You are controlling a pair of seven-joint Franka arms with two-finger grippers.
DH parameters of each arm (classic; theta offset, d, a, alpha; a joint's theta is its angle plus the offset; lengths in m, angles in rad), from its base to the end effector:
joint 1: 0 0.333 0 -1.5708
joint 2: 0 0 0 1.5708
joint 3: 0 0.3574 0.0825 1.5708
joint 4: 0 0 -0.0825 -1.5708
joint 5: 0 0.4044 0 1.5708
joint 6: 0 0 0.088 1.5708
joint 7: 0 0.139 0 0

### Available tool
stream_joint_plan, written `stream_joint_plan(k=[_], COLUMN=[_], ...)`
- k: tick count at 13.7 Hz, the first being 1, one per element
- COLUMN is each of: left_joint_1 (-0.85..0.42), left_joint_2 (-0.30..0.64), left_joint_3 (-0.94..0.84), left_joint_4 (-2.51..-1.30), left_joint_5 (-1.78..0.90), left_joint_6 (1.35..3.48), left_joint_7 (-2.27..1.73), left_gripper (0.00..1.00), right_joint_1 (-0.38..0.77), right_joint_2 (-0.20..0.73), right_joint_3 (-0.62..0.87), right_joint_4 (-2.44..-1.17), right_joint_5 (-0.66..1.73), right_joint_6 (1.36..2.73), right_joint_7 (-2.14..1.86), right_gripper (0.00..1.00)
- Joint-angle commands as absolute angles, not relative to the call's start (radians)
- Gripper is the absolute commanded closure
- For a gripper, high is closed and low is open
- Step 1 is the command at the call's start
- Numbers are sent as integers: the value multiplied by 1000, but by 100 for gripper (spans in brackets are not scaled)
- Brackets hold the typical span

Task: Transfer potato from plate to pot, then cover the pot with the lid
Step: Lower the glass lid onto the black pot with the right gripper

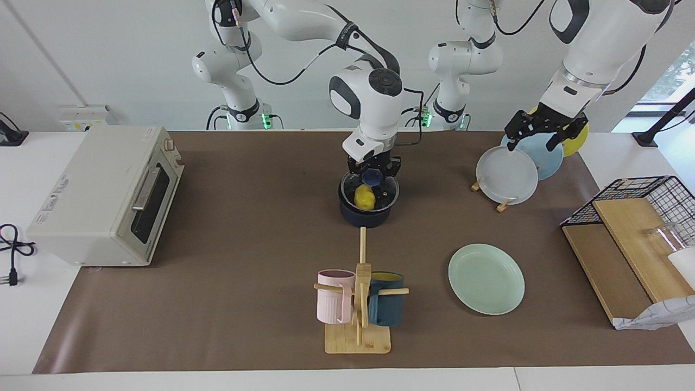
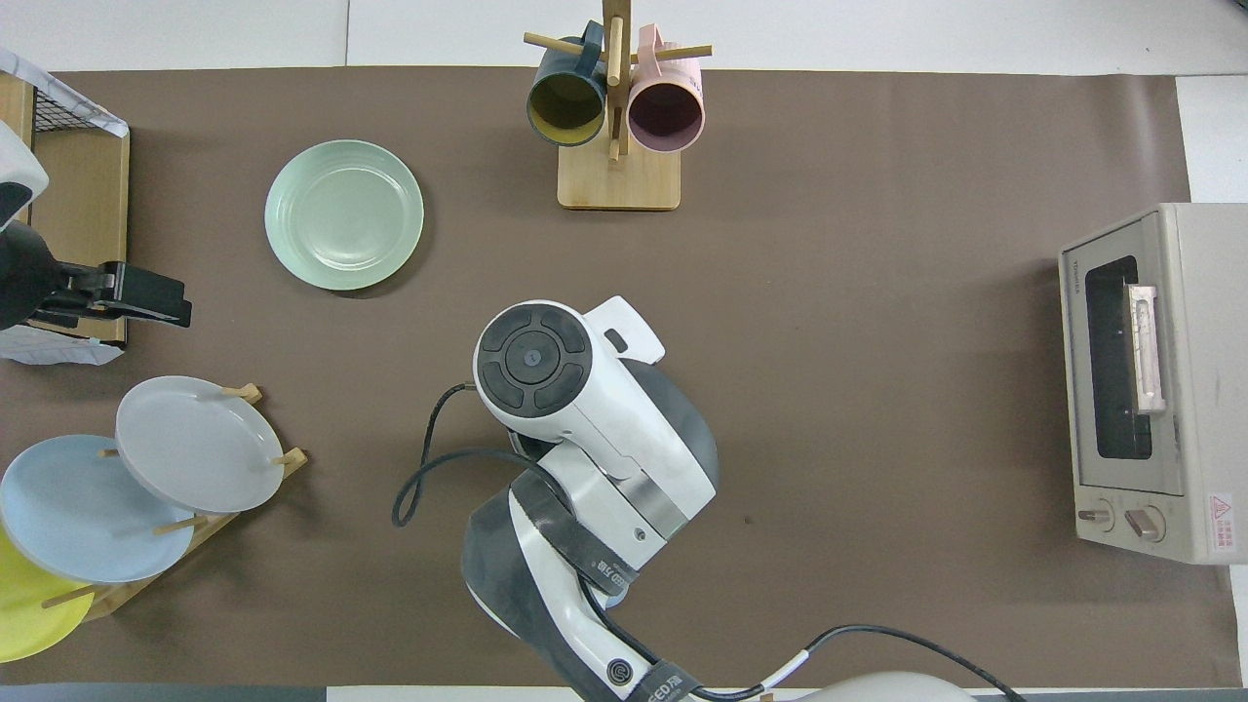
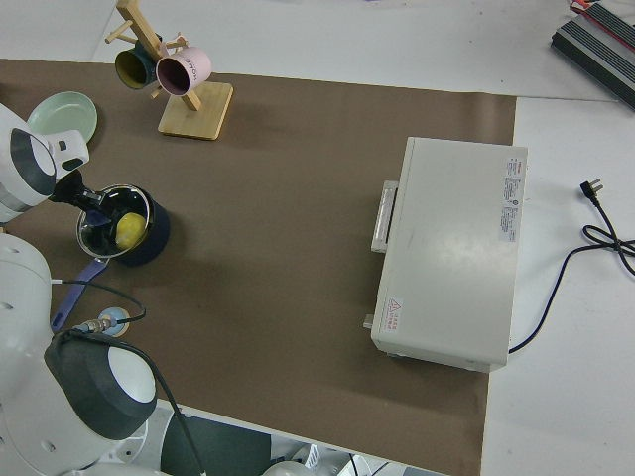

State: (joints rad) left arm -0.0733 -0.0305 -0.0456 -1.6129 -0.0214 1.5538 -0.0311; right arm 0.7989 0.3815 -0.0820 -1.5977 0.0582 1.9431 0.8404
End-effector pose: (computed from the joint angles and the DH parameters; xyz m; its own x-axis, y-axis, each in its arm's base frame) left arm 0.5565 -0.0699 0.6291 0.9957 -0.0879 -0.0292 -0.0874 -0.9960 0.0191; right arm 0.5171 0.4666 0.4078 0.9893 -0.1399 -0.0403 -0.1396 -0.9902 0.0106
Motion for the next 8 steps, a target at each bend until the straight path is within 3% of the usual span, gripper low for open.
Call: stream_joint_plan(k=[1,7,8], left_joint_1=[-58,-61,-61], left_joint_2=[-55,-55,-57], left_joint_3=[-60,-60,-60], left_joint_4=[-1634,-1635,-1637], left_joint_5=[-6,-6,-6], left_joint_6=[1554,1549,1551], left_joint_7=[-48,-49,-49], left_gripper=[0,0,0], right_joint_1=[782,782,782], right_joint_2=[359,359,359], right_joint_3=[-74,-74,-74], right_joint_4=[-1637,-1640,-1640], right_joint_5=[60,63,63], right_joint_6=[1979,2006,2005], right_joint_7=[821,827,827], right_gripper=[100,100,94])
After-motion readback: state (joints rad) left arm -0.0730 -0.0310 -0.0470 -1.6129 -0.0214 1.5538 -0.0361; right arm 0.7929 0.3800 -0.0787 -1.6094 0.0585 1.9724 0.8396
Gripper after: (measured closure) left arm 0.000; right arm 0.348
